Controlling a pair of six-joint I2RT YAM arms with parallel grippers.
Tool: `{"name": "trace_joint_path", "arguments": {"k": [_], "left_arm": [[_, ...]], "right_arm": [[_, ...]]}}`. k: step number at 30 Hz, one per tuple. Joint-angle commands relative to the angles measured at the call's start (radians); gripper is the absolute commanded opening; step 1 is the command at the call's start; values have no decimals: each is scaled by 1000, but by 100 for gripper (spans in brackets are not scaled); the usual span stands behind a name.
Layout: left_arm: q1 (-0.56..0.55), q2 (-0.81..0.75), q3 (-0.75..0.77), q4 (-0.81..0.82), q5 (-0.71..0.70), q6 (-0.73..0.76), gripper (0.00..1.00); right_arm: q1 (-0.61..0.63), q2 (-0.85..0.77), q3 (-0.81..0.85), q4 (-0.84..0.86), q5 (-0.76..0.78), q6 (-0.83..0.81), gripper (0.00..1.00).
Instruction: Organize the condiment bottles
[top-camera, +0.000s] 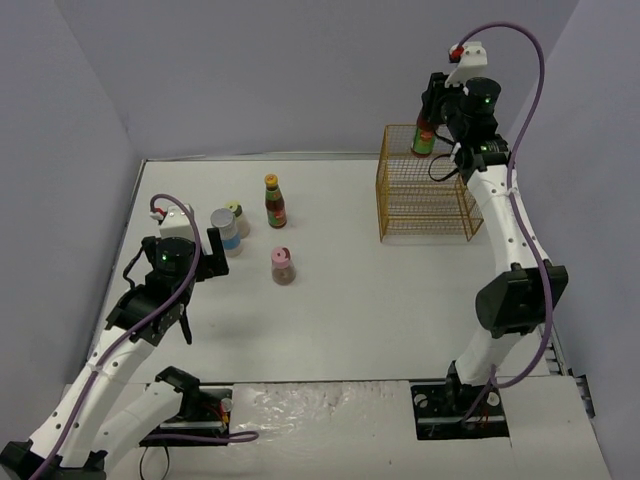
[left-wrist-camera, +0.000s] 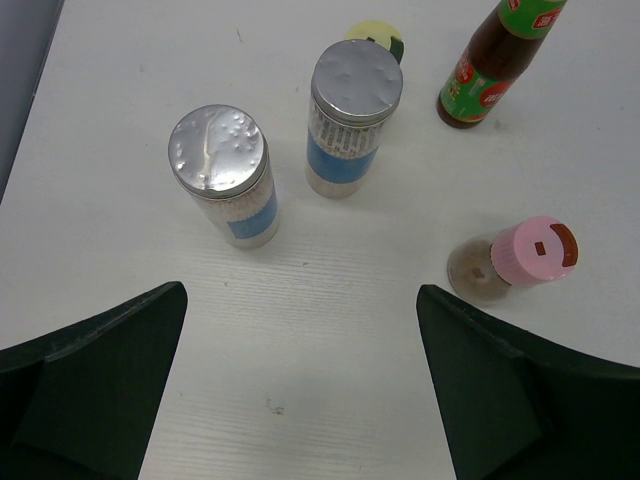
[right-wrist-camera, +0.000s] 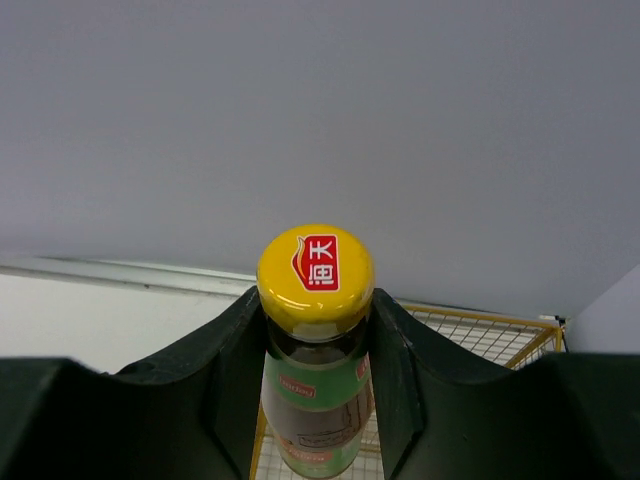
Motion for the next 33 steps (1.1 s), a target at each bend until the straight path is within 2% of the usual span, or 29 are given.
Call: {"name": "trace_joint_path", "arguments": {"k": [1,14,21,33], "left_arm": [[9,9,12,38,11,-5,97],[12,23,10,38,22,-5,97],[13,31,10,35,22,-5,97],[13,43,9,37,26,-3,97]], "right_arm": [[-42,28,151,219,-65,-3,0],[-82,103,167,331,34,0,0],[-84,116,109,360,89,3,0],[-125,106,-107,456,118,6,0]]}}
